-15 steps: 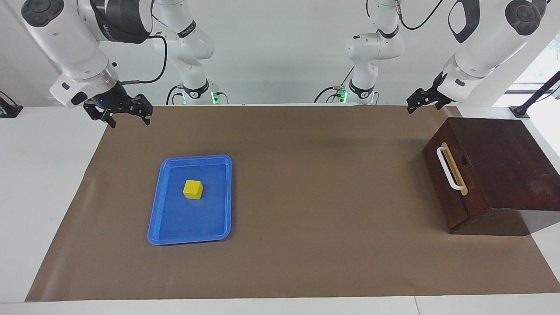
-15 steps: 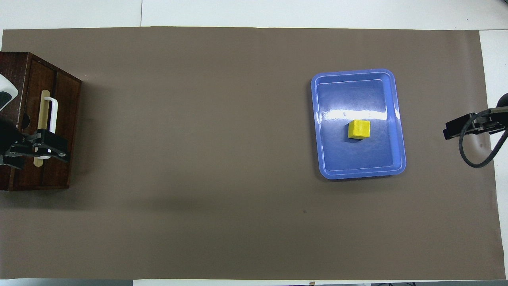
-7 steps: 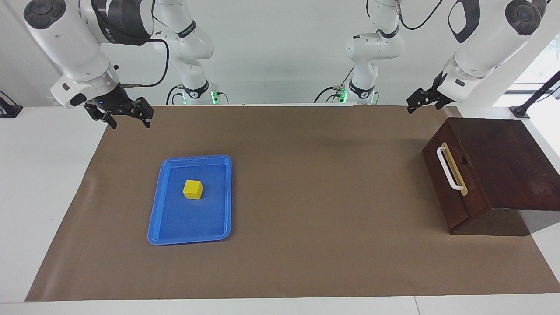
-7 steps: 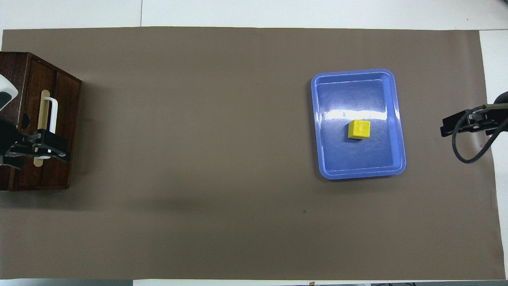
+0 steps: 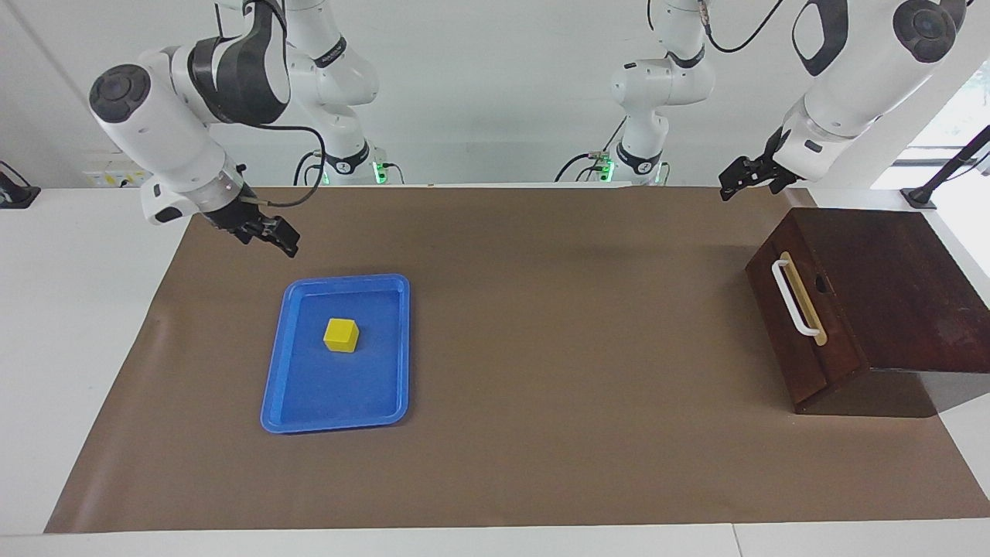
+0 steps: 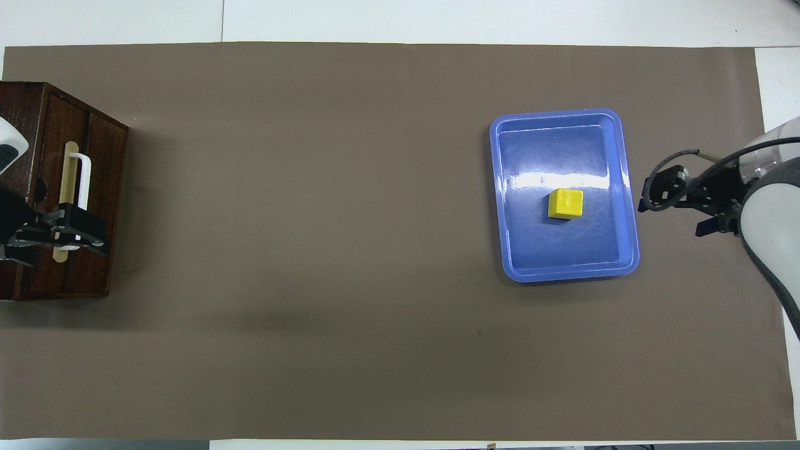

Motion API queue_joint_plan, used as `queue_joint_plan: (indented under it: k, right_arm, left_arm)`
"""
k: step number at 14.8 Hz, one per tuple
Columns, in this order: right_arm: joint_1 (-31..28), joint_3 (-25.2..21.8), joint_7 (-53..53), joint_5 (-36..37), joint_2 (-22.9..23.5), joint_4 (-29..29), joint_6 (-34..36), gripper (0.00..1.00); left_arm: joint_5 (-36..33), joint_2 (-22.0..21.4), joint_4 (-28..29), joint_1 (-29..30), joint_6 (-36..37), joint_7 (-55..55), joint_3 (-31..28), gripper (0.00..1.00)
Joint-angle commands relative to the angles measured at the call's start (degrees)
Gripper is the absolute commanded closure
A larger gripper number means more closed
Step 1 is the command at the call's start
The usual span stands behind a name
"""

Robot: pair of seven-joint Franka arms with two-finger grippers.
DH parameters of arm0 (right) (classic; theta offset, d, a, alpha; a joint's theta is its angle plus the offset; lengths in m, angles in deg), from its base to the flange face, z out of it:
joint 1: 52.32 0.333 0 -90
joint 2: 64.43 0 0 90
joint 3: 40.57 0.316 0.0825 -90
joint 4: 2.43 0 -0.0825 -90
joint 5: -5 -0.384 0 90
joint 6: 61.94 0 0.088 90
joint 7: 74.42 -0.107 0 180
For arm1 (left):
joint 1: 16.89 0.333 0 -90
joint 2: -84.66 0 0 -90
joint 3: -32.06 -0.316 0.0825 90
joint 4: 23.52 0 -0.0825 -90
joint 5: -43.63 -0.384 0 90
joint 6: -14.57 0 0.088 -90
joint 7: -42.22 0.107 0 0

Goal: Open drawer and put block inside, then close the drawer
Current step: 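Reach the right gripper down to the yellow cube in the tray, then grasp the yellow cube with the right gripper while the left gripper pulls the drawer open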

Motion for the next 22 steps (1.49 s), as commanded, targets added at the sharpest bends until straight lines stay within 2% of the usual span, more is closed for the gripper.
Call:
queue_joint_plan:
  k: [1,2,4,6,9,11,15,19,22]
  right_arm:
    - [-0.41,0.18,-13.22,-7.07,3.08,3.01,-5.47,0.00]
    - [-0.50,0.26,-18.14,-8.74,3.35,5.29,-8.98,0.00]
    - [-0.50,0.18,-24.57,-16.54,3.35,8.47,-12.69,0.00]
    - [-1.38,0.09,-28.80,-20.43,5.01,8.48,-12.71,0.00]
    - [-1.91,-0.35,-32.59,-26.14,11.15,6.47,-12.09,0.00]
    - [-3.04,-0.53,-33.21,-28.18,13.89,5.67,-12.44,0.00]
    - [-4.98,-0.53,-32.60,-29.06,15.30,5.75,-12.97,0.00]
    - [-5.07,-0.44,-29.88,-30.02,16.18,6.28,-16.82,0.00]
    - [-4.81,-0.44,-26.54,-32.22,16.27,8.12,-18.50,0.00]
  left_arm:
    - [0.44,-0.87,0.29,0.79,0.74,0.09,0.43,0.00]
    - [0.53,-0.86,0.21,0.61,0.74,0.09,0.52,0.00]
    - [0.44,-0.86,0.29,-0.18,-0.92,0.09,0.78,0.00]
    - [0.53,-0.78,0.56,0.61,-5.83,0.01,0.78,0.00]
    - [-0.17,-1.48,3.01,-0.18,-8.39,0.00,0.78,0.00]
    - [-2.54,-2.18,5.82,-0.96,-14.43,1.14,0.96,0.00]
    - [-12.28,0.89,8.29,-2.81,-24.56,4.48,1.05,0.00]
    - [-24.59,6.77,9.43,-2.99,-31.77,4.58,1.05,0.00]
    - [-29.34,9.33,15.47,-1.77,-42.11,4.58,0.87,0.00]
